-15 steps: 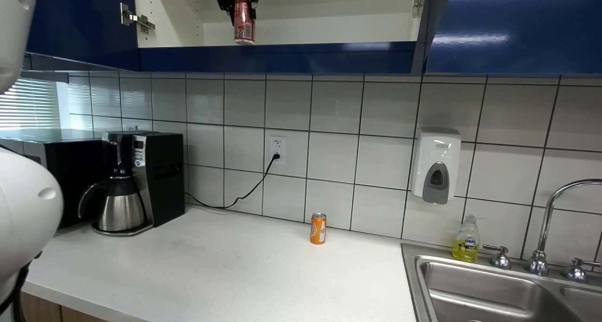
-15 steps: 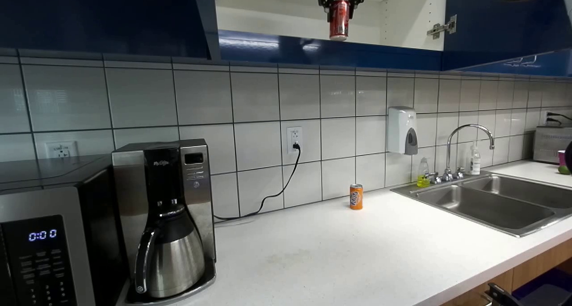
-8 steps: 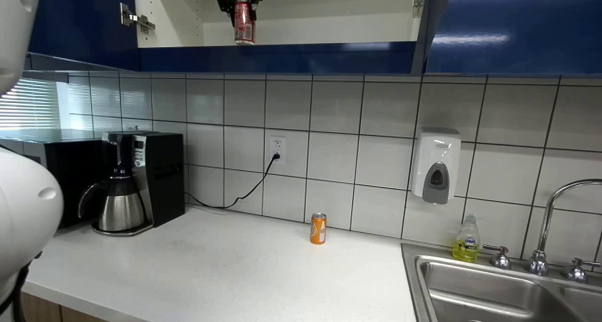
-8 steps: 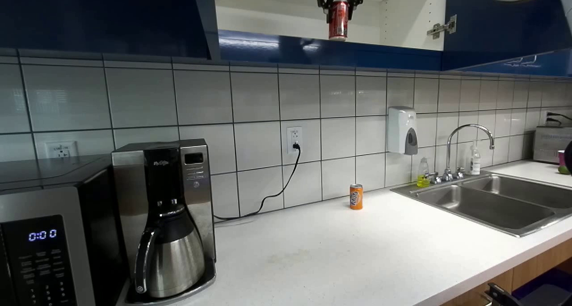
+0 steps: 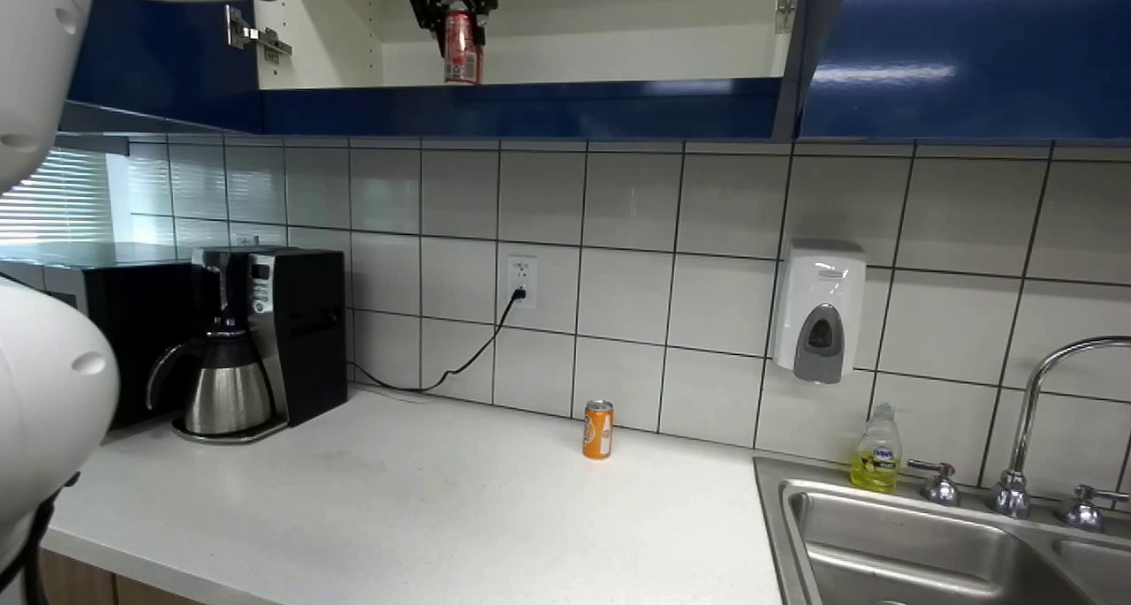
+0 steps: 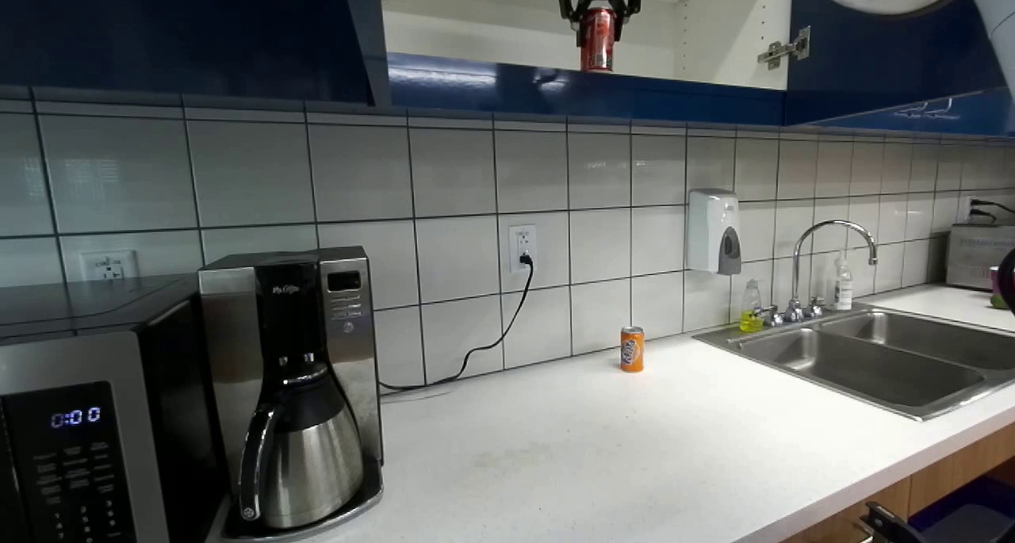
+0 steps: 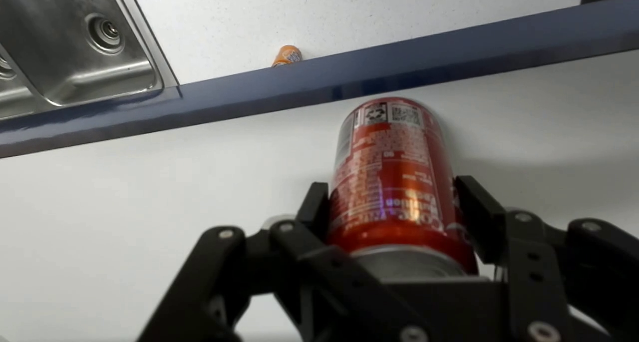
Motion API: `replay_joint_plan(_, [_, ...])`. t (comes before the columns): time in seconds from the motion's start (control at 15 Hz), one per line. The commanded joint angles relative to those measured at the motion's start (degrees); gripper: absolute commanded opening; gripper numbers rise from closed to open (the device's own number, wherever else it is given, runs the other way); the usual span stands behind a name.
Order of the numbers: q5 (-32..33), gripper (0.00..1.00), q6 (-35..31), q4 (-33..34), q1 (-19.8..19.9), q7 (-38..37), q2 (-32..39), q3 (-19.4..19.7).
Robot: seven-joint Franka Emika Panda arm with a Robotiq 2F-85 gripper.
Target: Put the red can in the open upper cabinet.
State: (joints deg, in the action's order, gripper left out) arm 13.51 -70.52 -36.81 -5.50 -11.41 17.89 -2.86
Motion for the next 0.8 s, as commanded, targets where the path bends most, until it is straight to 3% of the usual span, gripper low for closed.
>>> replay_joint_plan(0.0, [0.1,0.41,1.3,3.6,-0.1,-0.6,1.7,0.2])
replay_joint_plan(0.2, [-0.1,0.41,1.4,4.1,-0.1,-0.5,2.1,0.2])
replay_joint_plan(0.27, [-0.1,0.75,1.4,4.2,0.0,-0.5,2.2,0.2])
replay_joint_plan(0.33, [-0.1,0.92,1.4,4.2,0.0,-0.7,2.2,0.2])
replay_joint_plan(0.4, [-0.1,0.98,1.5,4.3,0.0,-0.5,2.2,0.2])
replay_joint_plan(0.73, [-0.4,1.0,1.6,4.5,0.1,-0.5,2.2,0.1])
